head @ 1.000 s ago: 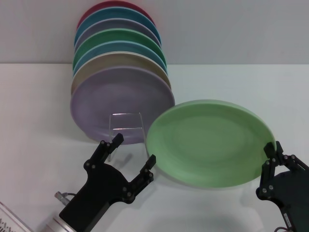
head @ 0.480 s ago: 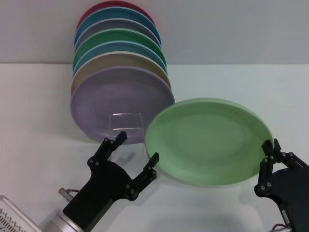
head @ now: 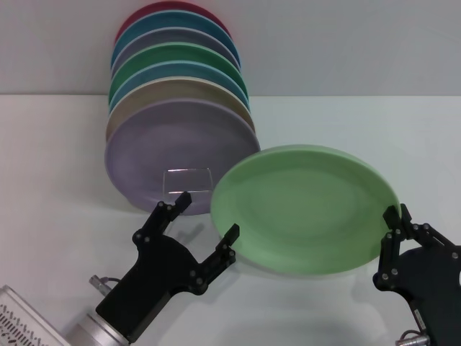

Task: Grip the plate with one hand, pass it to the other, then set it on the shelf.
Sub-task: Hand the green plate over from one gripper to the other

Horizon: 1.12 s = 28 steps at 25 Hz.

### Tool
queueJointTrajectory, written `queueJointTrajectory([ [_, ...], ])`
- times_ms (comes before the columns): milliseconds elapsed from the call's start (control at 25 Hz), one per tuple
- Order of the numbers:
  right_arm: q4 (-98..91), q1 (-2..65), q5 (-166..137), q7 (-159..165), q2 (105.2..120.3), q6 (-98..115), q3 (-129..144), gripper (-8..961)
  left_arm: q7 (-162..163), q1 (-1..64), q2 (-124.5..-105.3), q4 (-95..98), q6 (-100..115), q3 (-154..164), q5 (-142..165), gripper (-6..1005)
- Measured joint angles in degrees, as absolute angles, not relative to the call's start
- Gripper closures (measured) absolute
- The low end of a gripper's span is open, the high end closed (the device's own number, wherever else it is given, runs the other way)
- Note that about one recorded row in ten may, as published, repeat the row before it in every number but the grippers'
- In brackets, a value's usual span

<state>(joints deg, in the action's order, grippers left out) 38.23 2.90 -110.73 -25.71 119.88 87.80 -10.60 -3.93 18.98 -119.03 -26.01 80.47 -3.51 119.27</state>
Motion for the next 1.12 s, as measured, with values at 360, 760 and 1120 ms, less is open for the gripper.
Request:
queueJointTrajectory([
  [360, 38.54, 2.90, -110.73, -25.75, 119.88, 87.78, -9.90, 931, -3.88, 19.18, -118.92, -26.00, 80.41, -3.95, 119.27, 222],
  [760, 38.68, 2.85, -110.74, -26.10, 119.88, 87.92, -9.23, 932, -3.58, 19.78, -119.01, -26.02, 79.98, -4.02, 119.11, 232],
  [1120, 38.67, 2.90, -110.75, -26.13, 119.88, 88.01, -9.23, 932, -3.86, 19.88, -119.00, -26.02, 79.54, -4.82, 119.18, 242],
])
